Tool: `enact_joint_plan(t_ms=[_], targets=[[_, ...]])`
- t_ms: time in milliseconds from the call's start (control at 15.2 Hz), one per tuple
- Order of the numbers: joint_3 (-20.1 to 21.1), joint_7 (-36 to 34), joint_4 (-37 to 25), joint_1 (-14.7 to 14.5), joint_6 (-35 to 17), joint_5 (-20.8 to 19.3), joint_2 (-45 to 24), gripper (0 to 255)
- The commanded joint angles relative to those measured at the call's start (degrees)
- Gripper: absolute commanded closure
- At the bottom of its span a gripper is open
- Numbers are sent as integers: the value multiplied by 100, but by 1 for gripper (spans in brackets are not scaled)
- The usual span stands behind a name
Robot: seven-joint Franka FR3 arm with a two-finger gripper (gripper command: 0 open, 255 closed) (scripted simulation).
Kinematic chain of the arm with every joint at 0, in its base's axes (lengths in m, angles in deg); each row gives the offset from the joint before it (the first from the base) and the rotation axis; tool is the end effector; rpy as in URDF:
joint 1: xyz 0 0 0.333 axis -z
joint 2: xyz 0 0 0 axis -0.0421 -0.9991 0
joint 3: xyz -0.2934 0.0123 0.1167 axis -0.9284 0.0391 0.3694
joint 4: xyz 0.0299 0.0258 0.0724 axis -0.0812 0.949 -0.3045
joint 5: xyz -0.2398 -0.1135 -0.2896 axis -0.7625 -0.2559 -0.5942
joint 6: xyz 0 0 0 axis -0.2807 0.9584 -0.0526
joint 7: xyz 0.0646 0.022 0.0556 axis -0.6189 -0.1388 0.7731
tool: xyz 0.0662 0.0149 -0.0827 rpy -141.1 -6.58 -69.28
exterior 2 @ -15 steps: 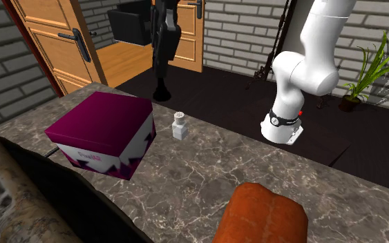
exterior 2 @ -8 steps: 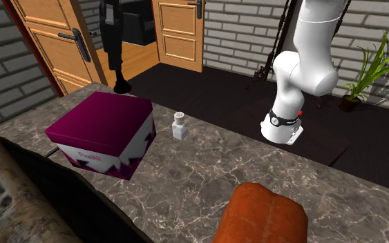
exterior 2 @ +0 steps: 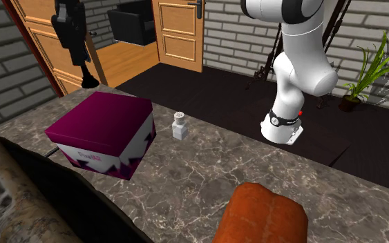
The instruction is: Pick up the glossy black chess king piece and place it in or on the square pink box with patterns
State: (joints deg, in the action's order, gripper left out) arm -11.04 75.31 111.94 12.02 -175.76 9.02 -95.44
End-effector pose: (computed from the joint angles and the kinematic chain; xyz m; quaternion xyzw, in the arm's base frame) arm 0.6695 -0.1239 0.6534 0.9822 -0.1537 0.0968 0.0486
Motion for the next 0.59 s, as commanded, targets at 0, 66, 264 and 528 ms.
enact_joint_plan(t_ms=[0,66,264,528], targets=[[2,0,299,41,-213,18,95,255],[5,-12,499,60,-338,27,169,255],[10,-41,1021,102,-681,50,347,255],[12,-76,1597,144,-1088,69,515,255]])
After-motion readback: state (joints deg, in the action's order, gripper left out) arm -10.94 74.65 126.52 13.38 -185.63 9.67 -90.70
